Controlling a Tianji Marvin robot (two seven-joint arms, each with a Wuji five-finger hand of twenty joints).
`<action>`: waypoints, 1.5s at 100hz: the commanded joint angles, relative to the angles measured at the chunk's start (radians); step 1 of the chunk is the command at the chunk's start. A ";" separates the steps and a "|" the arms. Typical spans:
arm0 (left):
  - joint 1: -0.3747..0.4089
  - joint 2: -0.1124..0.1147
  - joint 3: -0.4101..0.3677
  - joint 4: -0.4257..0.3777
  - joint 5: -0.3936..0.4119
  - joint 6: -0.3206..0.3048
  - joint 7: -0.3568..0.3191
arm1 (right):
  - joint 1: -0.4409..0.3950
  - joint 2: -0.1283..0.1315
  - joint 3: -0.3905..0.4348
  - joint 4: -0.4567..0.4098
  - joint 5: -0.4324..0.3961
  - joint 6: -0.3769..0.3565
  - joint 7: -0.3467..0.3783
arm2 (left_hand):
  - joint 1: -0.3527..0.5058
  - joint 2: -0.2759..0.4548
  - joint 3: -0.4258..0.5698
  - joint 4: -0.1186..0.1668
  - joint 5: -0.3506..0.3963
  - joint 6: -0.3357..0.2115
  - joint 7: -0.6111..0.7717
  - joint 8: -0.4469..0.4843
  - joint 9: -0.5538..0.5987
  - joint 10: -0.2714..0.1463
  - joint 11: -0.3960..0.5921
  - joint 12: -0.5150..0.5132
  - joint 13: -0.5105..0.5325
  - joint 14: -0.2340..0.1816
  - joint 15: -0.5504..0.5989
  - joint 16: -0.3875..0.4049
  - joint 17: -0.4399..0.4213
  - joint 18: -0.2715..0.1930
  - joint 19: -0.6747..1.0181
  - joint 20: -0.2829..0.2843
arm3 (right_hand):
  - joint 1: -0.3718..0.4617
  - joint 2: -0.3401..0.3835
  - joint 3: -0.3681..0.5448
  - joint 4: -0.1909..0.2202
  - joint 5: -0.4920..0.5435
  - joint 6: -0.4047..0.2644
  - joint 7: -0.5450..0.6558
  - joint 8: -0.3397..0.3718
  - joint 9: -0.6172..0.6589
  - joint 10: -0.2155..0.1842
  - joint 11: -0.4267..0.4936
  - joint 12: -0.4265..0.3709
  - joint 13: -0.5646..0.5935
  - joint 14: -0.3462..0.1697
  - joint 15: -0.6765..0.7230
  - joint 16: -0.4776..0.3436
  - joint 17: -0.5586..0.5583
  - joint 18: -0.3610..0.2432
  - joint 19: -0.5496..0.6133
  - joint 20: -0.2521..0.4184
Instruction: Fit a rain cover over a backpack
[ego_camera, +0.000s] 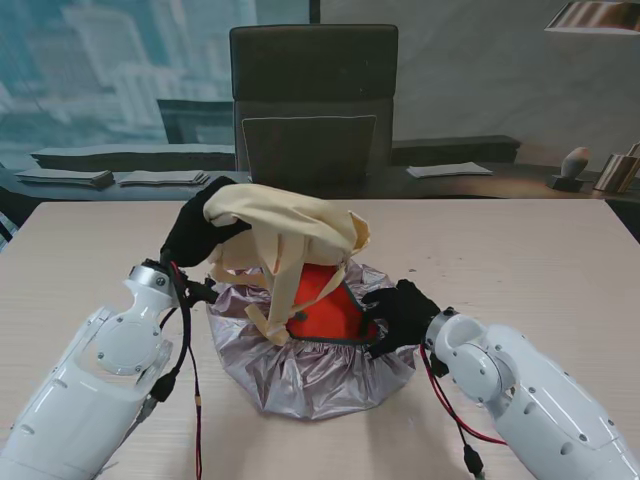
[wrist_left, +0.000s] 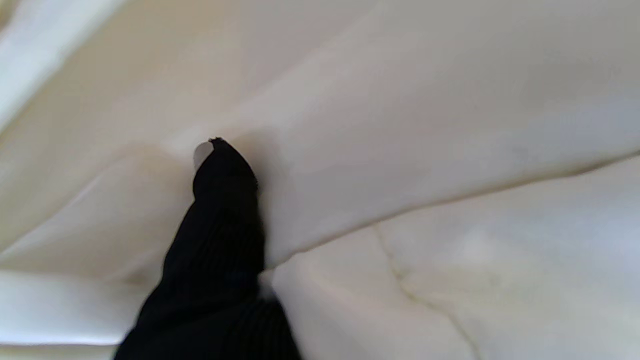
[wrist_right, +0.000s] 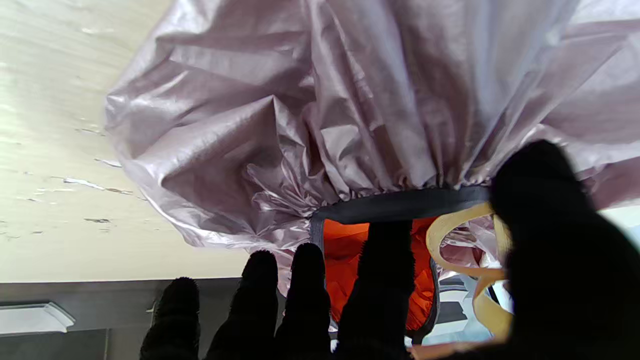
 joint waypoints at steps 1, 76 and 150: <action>0.001 -0.003 0.013 0.012 -0.023 -0.009 -0.020 | -0.014 0.005 -0.003 0.004 0.022 0.010 0.005 | 0.123 0.125 0.039 0.067 0.018 -0.053 0.004 0.008 0.032 -0.121 0.024 0.037 0.001 -0.065 -0.003 0.000 -0.002 -0.041 -0.023 -0.011 | -0.054 -0.037 -0.021 0.043 -0.010 0.002 -0.014 0.017 -0.028 -0.039 -0.020 -0.017 -0.060 -0.024 -0.025 -0.008 -0.008 0.003 -0.028 -0.014; -0.054 0.053 0.063 0.133 0.249 -0.098 -0.119 | -0.003 0.045 0.031 -0.037 -0.508 -0.140 -0.035 | -0.016 0.043 0.249 0.032 0.068 -0.078 -0.049 -0.007 0.063 -0.105 -0.040 0.014 0.006 -0.090 -0.020 -0.095 0.020 -0.075 -0.034 -0.047 | 0.051 -0.048 -0.043 0.044 0.001 -0.036 0.084 0.241 0.291 0.186 0.209 0.093 0.213 0.100 0.301 0.124 0.126 0.108 0.177 0.032; -0.179 -0.007 0.172 0.189 0.192 -0.053 0.054 | 0.041 0.032 -0.033 0.037 -0.403 -0.177 -0.280 | -0.026 0.028 0.294 0.022 0.056 -0.051 -0.018 -0.047 0.067 -0.104 -0.027 -0.026 0.038 -0.052 -0.046 -0.086 0.041 -0.013 -0.085 -0.065 | 0.225 -0.273 0.588 -0.206 0.363 -0.050 0.429 0.206 0.899 0.078 0.431 0.420 0.652 0.081 0.633 0.256 0.151 0.135 0.905 -0.240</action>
